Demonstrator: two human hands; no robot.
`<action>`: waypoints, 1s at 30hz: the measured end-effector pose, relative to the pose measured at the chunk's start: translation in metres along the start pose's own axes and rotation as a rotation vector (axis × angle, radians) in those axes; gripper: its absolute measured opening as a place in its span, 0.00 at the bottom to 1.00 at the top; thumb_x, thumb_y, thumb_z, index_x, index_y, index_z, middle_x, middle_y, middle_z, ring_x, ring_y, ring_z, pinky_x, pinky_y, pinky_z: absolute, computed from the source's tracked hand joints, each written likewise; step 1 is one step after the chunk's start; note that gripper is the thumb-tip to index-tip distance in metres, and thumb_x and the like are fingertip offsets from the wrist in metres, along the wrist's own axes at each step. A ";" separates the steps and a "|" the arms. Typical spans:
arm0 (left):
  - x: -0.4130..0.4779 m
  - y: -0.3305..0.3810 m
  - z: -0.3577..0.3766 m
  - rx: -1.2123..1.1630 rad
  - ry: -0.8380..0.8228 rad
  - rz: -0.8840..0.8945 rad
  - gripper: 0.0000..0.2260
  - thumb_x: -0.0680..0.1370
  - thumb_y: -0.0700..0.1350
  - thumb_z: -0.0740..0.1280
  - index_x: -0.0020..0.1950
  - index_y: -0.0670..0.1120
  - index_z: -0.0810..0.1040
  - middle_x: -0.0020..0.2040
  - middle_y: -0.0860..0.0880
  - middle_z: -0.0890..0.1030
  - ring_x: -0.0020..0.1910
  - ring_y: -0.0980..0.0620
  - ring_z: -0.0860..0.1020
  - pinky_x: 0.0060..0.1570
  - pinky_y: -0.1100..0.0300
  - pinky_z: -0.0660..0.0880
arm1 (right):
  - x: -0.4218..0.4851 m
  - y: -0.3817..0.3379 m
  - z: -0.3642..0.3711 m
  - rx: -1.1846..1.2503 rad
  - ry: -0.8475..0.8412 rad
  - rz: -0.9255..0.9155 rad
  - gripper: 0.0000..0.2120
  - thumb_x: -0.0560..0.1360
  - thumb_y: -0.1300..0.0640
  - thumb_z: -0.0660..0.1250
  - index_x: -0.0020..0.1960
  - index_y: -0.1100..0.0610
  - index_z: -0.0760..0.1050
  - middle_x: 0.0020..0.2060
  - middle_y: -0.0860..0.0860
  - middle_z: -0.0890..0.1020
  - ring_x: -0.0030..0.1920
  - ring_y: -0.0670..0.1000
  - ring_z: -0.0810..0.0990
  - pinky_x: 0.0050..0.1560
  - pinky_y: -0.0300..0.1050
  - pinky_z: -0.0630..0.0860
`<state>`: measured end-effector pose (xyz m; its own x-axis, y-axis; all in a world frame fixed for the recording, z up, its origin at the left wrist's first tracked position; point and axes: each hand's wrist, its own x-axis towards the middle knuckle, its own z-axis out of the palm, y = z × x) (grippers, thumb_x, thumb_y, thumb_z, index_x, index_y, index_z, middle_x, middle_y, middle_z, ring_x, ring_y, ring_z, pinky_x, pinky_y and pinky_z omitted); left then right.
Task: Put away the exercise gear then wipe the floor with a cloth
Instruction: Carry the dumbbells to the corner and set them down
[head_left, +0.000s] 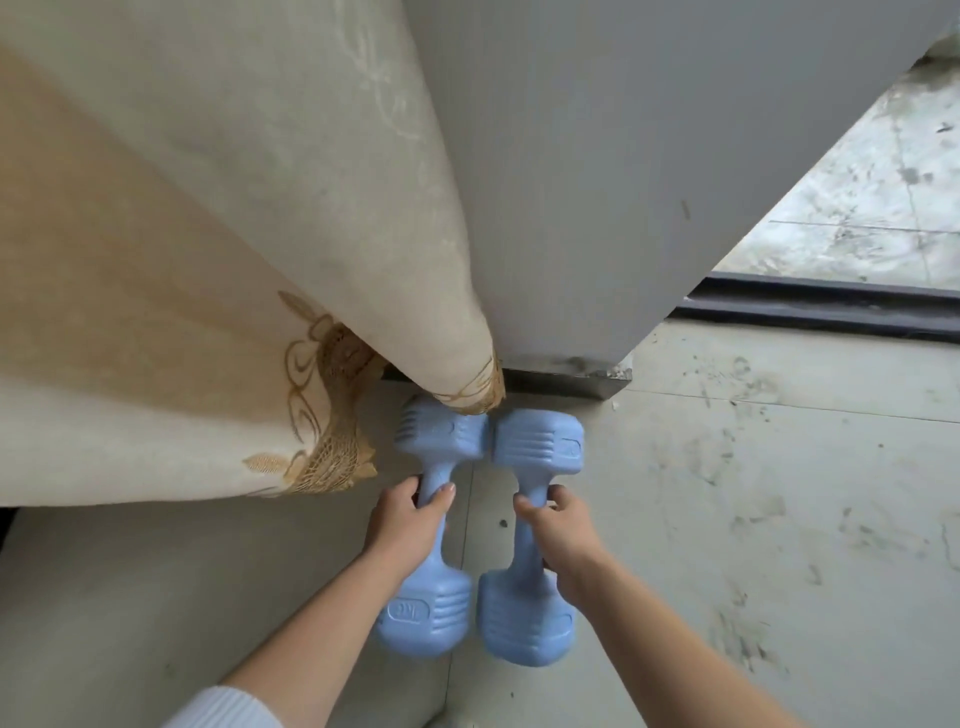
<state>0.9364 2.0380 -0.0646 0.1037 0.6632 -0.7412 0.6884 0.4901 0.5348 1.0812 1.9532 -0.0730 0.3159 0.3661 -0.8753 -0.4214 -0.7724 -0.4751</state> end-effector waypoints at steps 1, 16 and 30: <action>0.006 0.000 -0.002 0.003 0.002 0.005 0.10 0.77 0.50 0.67 0.40 0.45 0.79 0.37 0.46 0.82 0.42 0.43 0.82 0.45 0.50 0.77 | 0.007 -0.003 0.006 0.003 -0.007 -0.008 0.06 0.77 0.58 0.64 0.52 0.59 0.71 0.39 0.53 0.75 0.38 0.51 0.76 0.34 0.41 0.68; 0.040 -0.009 -0.027 0.248 -0.091 -0.078 0.21 0.80 0.52 0.59 0.73 0.54 0.64 0.68 0.48 0.72 0.65 0.46 0.71 0.62 0.55 0.69 | 0.013 -0.005 0.029 -0.330 -0.114 -0.173 0.18 0.71 0.66 0.62 0.60 0.56 0.72 0.47 0.54 0.82 0.49 0.56 0.80 0.49 0.48 0.76; -0.037 -0.029 -0.003 0.467 0.134 0.095 0.24 0.82 0.47 0.55 0.78 0.46 0.54 0.79 0.48 0.50 0.77 0.50 0.48 0.74 0.56 0.48 | -0.016 0.017 0.025 -0.601 -0.046 -0.163 0.11 0.79 0.54 0.58 0.57 0.59 0.70 0.49 0.54 0.78 0.48 0.56 0.75 0.47 0.44 0.70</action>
<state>0.9100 2.0010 -0.0514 0.1095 0.7745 -0.6230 0.9317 0.1384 0.3358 1.0477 1.9471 -0.0688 0.2930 0.5155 -0.8052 0.1855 -0.8568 -0.4811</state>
